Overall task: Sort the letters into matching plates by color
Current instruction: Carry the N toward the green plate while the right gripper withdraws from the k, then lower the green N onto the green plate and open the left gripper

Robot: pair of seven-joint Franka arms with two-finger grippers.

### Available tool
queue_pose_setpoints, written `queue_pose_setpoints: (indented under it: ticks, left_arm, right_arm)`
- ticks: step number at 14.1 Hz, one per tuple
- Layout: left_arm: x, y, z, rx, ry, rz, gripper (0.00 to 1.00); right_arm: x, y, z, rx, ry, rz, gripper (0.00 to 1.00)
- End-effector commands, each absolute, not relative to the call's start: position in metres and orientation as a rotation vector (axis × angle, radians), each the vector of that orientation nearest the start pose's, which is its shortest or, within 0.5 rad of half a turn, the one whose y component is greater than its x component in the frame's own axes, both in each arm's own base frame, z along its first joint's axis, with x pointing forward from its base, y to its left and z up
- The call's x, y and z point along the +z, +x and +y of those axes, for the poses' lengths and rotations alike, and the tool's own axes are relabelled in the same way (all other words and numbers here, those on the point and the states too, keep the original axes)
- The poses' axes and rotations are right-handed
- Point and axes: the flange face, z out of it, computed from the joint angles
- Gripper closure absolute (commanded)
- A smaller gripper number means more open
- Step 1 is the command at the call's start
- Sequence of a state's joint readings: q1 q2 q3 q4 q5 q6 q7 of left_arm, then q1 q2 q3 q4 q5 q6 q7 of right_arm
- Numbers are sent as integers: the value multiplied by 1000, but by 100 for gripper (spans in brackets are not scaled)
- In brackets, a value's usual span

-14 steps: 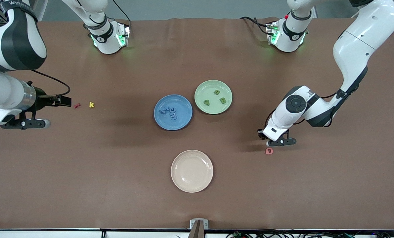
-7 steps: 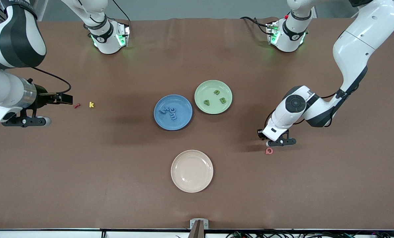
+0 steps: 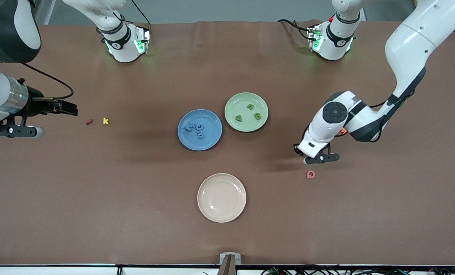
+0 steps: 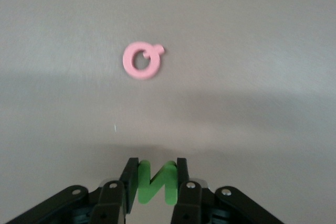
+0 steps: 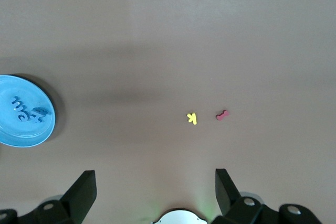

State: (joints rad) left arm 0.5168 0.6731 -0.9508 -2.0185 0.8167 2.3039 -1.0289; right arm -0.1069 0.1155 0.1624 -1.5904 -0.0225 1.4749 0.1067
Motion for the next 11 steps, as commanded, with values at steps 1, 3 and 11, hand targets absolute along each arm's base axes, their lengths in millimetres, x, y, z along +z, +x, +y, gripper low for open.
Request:
queue_pose_setpoints:
  ticks: [1, 3, 11]
  left_arm:
    - [276, 524, -243, 5, -3065, -239, 91]
    - [291, 508, -274, 55, -3074, -327, 91]
    - [260, 418, -405, 150, -3026, -531, 91]
  right_arm:
    - [550, 555, 20, 346, -3152, 71, 0]
    - [553, 549, 25, 339, -3161, 57, 0]
    - [558, 547, 19, 320, -3156, 79, 0]
